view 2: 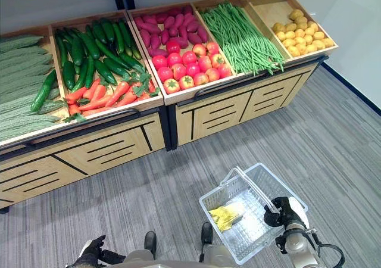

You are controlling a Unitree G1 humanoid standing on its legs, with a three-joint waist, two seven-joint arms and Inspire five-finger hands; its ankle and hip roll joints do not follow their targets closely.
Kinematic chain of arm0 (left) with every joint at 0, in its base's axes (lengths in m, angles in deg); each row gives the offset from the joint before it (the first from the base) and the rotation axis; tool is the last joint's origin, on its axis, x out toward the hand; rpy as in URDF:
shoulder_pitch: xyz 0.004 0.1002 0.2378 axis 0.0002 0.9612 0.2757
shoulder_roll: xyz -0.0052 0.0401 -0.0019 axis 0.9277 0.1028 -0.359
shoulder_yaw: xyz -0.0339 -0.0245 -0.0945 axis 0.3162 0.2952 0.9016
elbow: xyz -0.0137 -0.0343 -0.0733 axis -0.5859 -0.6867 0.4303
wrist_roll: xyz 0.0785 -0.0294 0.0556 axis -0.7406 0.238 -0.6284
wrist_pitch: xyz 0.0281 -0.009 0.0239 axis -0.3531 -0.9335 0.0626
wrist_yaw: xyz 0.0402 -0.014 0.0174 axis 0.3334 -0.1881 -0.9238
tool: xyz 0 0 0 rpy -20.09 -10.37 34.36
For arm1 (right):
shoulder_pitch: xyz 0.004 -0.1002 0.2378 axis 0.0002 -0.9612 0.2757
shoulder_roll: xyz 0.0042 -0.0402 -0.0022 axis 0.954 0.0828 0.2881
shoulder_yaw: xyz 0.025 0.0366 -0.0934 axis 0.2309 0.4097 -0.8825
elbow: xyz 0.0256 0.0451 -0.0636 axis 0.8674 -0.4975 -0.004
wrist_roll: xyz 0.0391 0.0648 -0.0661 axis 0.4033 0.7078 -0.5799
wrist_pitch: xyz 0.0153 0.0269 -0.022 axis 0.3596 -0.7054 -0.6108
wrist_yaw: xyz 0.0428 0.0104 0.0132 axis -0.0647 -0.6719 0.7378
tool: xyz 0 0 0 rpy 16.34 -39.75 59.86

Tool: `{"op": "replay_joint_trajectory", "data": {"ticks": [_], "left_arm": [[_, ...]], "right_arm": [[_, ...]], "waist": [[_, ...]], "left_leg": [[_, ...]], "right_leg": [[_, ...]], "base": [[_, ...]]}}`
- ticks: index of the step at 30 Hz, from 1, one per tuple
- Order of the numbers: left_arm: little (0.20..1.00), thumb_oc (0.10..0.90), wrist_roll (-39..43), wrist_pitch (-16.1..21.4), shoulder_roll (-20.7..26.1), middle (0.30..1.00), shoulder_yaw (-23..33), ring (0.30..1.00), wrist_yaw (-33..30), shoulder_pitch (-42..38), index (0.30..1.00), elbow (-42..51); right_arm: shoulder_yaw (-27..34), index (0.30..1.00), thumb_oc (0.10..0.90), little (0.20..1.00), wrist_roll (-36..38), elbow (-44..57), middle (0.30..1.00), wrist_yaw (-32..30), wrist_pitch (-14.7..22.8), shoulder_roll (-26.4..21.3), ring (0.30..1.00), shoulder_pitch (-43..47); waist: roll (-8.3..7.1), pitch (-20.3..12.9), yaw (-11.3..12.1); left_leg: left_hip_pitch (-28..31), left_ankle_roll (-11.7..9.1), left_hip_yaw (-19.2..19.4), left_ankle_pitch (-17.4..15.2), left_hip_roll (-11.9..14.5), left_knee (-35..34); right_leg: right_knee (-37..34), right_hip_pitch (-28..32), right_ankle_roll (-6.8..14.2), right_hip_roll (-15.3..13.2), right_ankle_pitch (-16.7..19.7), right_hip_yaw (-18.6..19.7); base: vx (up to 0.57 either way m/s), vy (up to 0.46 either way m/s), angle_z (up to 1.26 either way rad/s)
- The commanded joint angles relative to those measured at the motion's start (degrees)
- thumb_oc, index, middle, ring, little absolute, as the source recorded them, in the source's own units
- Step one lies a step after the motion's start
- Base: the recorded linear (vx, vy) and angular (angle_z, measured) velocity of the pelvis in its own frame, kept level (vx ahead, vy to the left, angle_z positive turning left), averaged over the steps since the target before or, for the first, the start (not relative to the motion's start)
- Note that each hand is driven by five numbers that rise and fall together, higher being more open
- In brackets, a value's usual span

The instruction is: Get the vegetables into the basket

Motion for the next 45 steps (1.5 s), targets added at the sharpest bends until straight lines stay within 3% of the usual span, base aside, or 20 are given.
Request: {"op": "replay_joint_trajectory", "data": {"ticks": [1, 7, 10, 12, 14, 17, 19, 21, 23, 27, 30, 34, 36, 37, 40, 42, 43, 44, 45], "left_arm": [[1.0, 0.9, -0.1, 0.7, 4.3, 1.0, -0.2, 1.0, -1.7, -1.7, 1.0, -1.9], [1.0, 0.9, 1.5, 0.6, 5.1, 1.0, 0.2, 1.0, -2.4, -2.9, 1.0, -1.3], [1.0, 0.9, 2.2, 0.7, 4.7, 1.0, 0.2, 1.0, -2.3, -3.5, 1.0, -1.0], [1.0, 0.9, 2.7, 0.6, 4.5, 1.0, -0.1, 1.0, -2.2, -4.1, 1.0, 0.0], [1.0, 0.9, 3.1, 1.0, 4.7, 1.0, -0.6, 1.0, -2.7, -4.5, 1.0, 0.6], [1.0, 0.9, 3.0, 1.2, 4.9, 1.0, -1.1, 1.0, -3.3, -4.9, 1.0, 1.0], [1.0, 0.9, 2.6, 1.4, 5.1, 1.0, -1.8, 1.0, -3.7, -5.1, 1.0, 1.4], [1.0, 0.9, 2.5, 1.6, 5.2, 1.0, -2.2, 1.0, -4.0, -5.0, 1.0, 1.5], [1.0, 0.9, 2.3, 1.7, 5.2, 1.0, -2.7, 1.0, -4.4, -4.8, 1.0, 1.5], [1.0, 0.9, 0.9, 1.5, 5.1, 1.0, -3.7, 1.0, -4.1, -4.5, 1.0, 0.5], [1.0, 0.9, -0.6, 1.7, 5.7, 1.0, -5.2, 1.0, -3.7, -5.1, 1.0, 1.6], [1.0, 0.9, -1.2, 1.8, 6.2, 1.0, -5.8, 1.0, -3.6, -5.3, 1.0, 1.5], [1.0, 0.9, -1.5, 1.6, 7.0, 1.0, -5.9, 1.0, -3.8, -5.5, 1.0, 1.7], [1.0, 0.9, -1.2, 1.5, 7.2, 1.0, -5.7, 1.0, -3.9, -5.6, 1.0, 1.9], [1.0, 0.9, -0.3, 1.5, 7.5, 1.0, -4.8, 1.0, -4.3, -5.7, 1.0, 2.4], [1.0, 0.9, 0.7, 1.5, 7.4, 1.0, -4.3, 1.0, -4.8, -6.6, 1.0, 1.6], [1.0, 0.9, 0.7, 1.5, 7.4, 1.0, -4.4, 1.0, -4.9, -7.0, 1.0, 1.4], [1.0, 0.9, 0.4, 1.6, 7.2, 1.0, -4.5, 1.0, -5.1, -7.5, 1.0, 0.8], [1.0, 0.9, 0.4, 1.6, 7.2, 1.0, -4.5, 1.0, -5.1, -7.5, 1.0, 0.8]], "right_arm": [[4.0, 0.3, 0.4, 0.3, 1.7, 4.2, 0.3, -3.3, 3.5, -2.3, 0.3, 5.2], [4.7, 0.3, 0.4, 0.3, 1.4, 5.7, 0.3, -3.6, 3.8, -3.2, 0.3, 4.0], [5.6, 0.3, 0.4, 0.3, 1.5, 5.7, 0.3, -3.6, 4.0, -4.2, 0.3, 2.6], [7.7, 0.3, 0.4, 0.3, 1.8, 6.2, 0.3, -4.1, 3.8, -5.2, 0.3, 0.5], [8.2, 0.3, 0.4, 0.3, 1.8, 6.2, 0.3, -4.8, 3.7, -5.8, 0.3, 0.7], [8.0, 0.3, 0.4, 0.3, 1.9, 5.4, 0.3, -5.5, 3.8, -5.7, 0.3, 0.8], [7.7, 0.3, 0.4, 0.3, 1.9, 4.0, 0.3, -6.2, 3.7, -5.6, 0.3, 1.0], [7.2, 0.3, 0.4, 0.3, 1.7, 3.3, 0.3, -6.5, 3.7, -5.3, 0.3, 1.0], [6.7, 0.3, 0.4, 0.3, 1.3, 2.9, 0.3, -6.5, 3.5, -5.3, 0.3, 1.0], [7.7, 0.3, 0.4, 0.3, 0.9, 2.4, 0.3, -6.3, 3.1, -3.5, 0.3, -0.9], [6.9, 0.3, 0.4, 0.3, 1.1, 1.1, 0.3, -5.9, 2.6, -2.8, 0.3, 0.6], [6.1, 0.3, 0.4, 0.3, 1.1, 0.2, 0.3, -6.1, 2.4, -2.7, 0.3, 2.4], [4.1, 0.3, 0.4, 0.3, 0.5, 1.9, 0.3, -6.1, 2.5, -2.9, 0.3, 5.2], [3.5, 0.3, 0.4, 0.3, 0.4, 2.3, 0.3, -6.3, 2.5, -2.8, 0.3, 6.0], [2.6, 0.3, 0.4, 0.3, 0.2, 3.7, 0.3, -6.8, 2.9, -2.7, 0.3, 7.3], [2.0, 0.3, 0.4, 0.3, 0.3, 4.3, 0.3, -6.9, 3.0, -2.5, 0.3, 8.4], [1.9, 0.3, 0.4, 0.3, 0.5, 4.3, 0.3, -7.1, 3.0, -2.6, 0.3, 8.8], [1.7, 0.3, 0.4, 0.3, 0.9, 3.6, 0.3, -7.5, 3.2, -2.7, 0.3, 9.6], [1.7, 0.3, 0.4, 0.3, 0.9, 3.6, 0.3, -7.5, 3.2, -2.6, 0.3, 9.6]], "waist": [[-2.83, 0.2, 0.8], [-2.53, 1.8, 0.4], [-2.46, 2.3, -0.1], [-3.05, 3.7, -0.4], [-2.79, 4.6, 0.2], [-2.56, 4.7, 0.4], [-1.34, 4.7, 0.9], [-0.37, 4.6, 1.4], [-0.1, 4.0, 1.8], [-1.23, 2.7, 1.0], [-2.48, 2.3, 1.2], [-2.78, 2.0, 1.2], [-2.52, 2.8, 1.5], [-1.9, 3.7, 1.4], [-0.49, 5.8, 0.9], [-1.15, 7.1, 0.3], [-1.34, 7.5, 0.0], [-1.95, 8.4, -1.0], [-1.94, 8.4, -1.1]], "left_leg": [[-0.7, 1.8, 0.8, -3.3, -0.5, 2.4], [-2.8, 1.2, -1.3, -4.6, 0.2, 7.5], [-5.8, 0.0, -2.2, -5.3, -0.1, 14.5], [-10.8, -1.7, -0.9, -2.3, -0.3, 26.5], [-13.4, -1.6, -2.0, -1.5, -1.6, 25.7], [-16.3, -0.8, -1.4, -1.6, -1.2, 21.9], [-18.3, -1.1, -1.7, 4.0, 1.9, 14.3], [-18.4, -1.4, -2.1, 7.0, 3.7, 8.6], [-18.7, -1.8, -3.2, 7.8, 4.1, 7.8], [-19.2, -0.3, -1.3, 5.1, 1.7, 12.4], [-20.9, 1.8, 0.6, 0.6, -1.8, 17.6], [-21.4, 3.1, 1.5, -2.0, -3.2, 19.5], [-19.2, 5.5, 3.0, -4.5, -4.5, 19.2], [-18.2, 6.0, 3.3, -4.7, -4.4, 18.8], [-14.0, 7.1, 3.9, -5.7, -5.1, 16.6], [-11.8, 6.6, 4.3, -6.5, -5.8, 15.6], [-11.4, 6.3, 4.2, -6.9, -6.1, 15.6], [-10.1, 5.6, 3.4, -8.5, -7.0, 16.1], [-10.1, 5.6, 3.4, -8.4, -7.0, 16.1]], "right_leg": [[11.0, -4.9, 3.7, -4.2, -5.1, 1.3], [15.9, -6.3, 2.2, -3.5, -8.6, 1.2], [15.7, -5.2, 0.5, -3.0, -9.9, 0.4], [15.4, -2.7, -1.1, -2.9, -10.8, -1.8], [15.3, -1.8, -1.0, -2.2, -11.2, -1.8], [15.2, -1.5, -0.8, -1.8, -11.9, -1.3], [15.3, -0.1, -0.4, -0.8, -13.2, -0.5], [15.8, 1.2, -0.2, -0.4, -14.6, 0.5], [16.2, 3.1, 0.3, -0.7, -15.9, 2.0], [17.2, 4.7, 1.8, -3.6, -16.4, 3.5], [16.6, 4.0, 3.8, -7.0, -11.3, 6.1], [17.3, 3.0, 4.4, -8.7, -8.1, 7.4], [26.5, -2.8, 3.4, -10.6, 0.2, 8.0], [30.1, -4.7, 3.0, -10.6, 1.7, 7.0], [36.1, -10.0, 2.1, -9.3, 0.4, 4.7], [31.4, -13.3, 1.7, -8.0, -3.3, 1.8], [28.6, -13.7, 2.0, -7.9, -3.4, 1.3], [18.7, -15.8, 3.1, -7.1, -2.7, 2.0], [18.4, -15.8, 3.1, -7.1, -2.5, 1.9]], "base": [[-0.01, -0.047, -0.03], [0.05, -0.133, 0.06], [0.1, -0.204, 0.31], [0.09, -0.195, 0.41], [0.12, -0.125, 0.61], [0.18, -0.022, 0.11], [0.23, 0.105, -0.07], [0.35, 0.188, 0.1], [0.34, 0.206, 0.1], [0.3, 0.246, -0.48], [0.21, 0.226, -0.32], [0.17, 0.201, -0.28], [0.19, 0.332, -0.35], [0.11, 0.28, -0.29], [0.15, 0.22, -0.23], [0.19, 0.055, -0.09], [0.31, -0.091, -0.27], [0.23, -0.102, -0.13], [0.26, -0.129, 0.14]]}}
